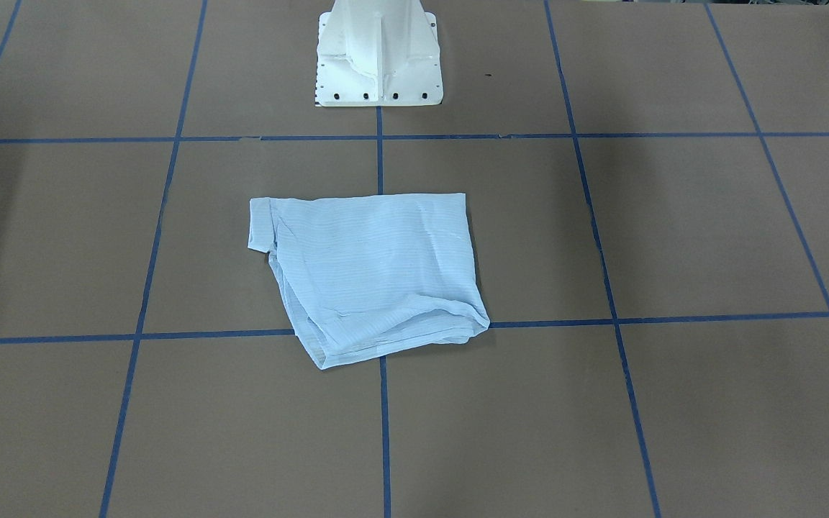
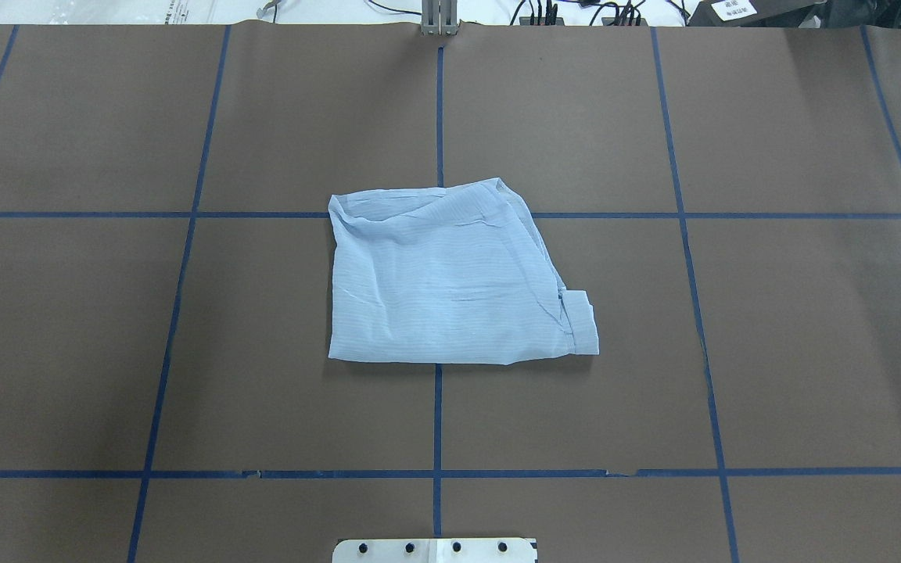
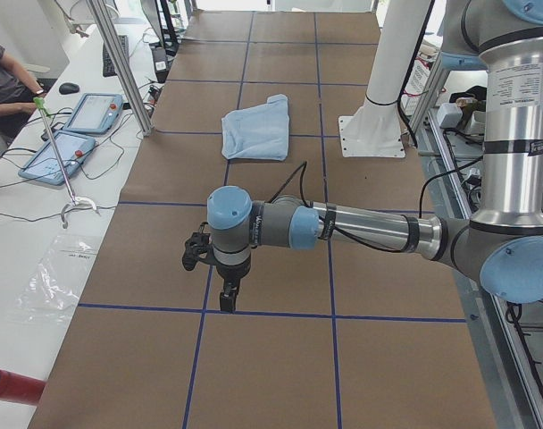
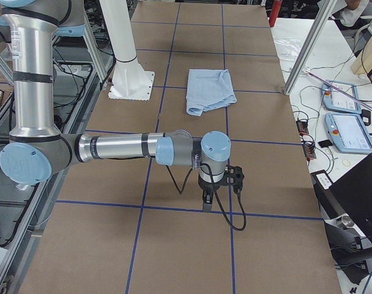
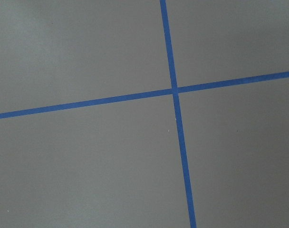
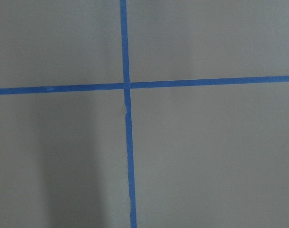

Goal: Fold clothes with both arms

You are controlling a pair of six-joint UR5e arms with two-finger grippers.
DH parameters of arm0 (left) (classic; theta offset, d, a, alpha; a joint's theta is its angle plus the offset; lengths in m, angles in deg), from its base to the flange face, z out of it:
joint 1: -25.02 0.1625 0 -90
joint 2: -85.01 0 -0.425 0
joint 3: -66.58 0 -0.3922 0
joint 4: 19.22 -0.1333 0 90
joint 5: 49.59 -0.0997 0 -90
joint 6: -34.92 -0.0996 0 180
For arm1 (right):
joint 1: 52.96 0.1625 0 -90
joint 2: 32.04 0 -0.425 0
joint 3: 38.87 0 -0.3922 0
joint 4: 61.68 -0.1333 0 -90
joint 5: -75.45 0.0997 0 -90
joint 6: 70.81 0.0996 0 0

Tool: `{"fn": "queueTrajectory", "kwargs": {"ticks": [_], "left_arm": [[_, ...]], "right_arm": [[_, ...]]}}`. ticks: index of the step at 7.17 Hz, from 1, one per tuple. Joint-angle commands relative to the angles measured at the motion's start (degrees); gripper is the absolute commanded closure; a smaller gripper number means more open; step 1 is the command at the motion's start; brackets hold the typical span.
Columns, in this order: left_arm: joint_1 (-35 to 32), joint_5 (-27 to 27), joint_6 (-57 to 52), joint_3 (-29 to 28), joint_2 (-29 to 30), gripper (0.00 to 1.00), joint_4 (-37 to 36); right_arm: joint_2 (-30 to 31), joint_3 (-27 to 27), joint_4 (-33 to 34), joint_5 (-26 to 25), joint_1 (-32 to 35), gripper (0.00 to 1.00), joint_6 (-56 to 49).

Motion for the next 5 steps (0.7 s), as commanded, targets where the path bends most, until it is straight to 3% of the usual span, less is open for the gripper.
{"fn": "queueTrajectory", "kwargs": {"ticks": [1,5], "left_arm": [[0.0,0.0,0.0,0.0,0.0,0.00,0.0],[0.0,0.0,0.0,0.0,0.0,0.00,0.0]], "right_arm": [[0.0,0.1,0.1,0.4,0.0,0.00,0.1],[0.1,0.5,0.1,1.3,0.1,0.00,0.1]]}}
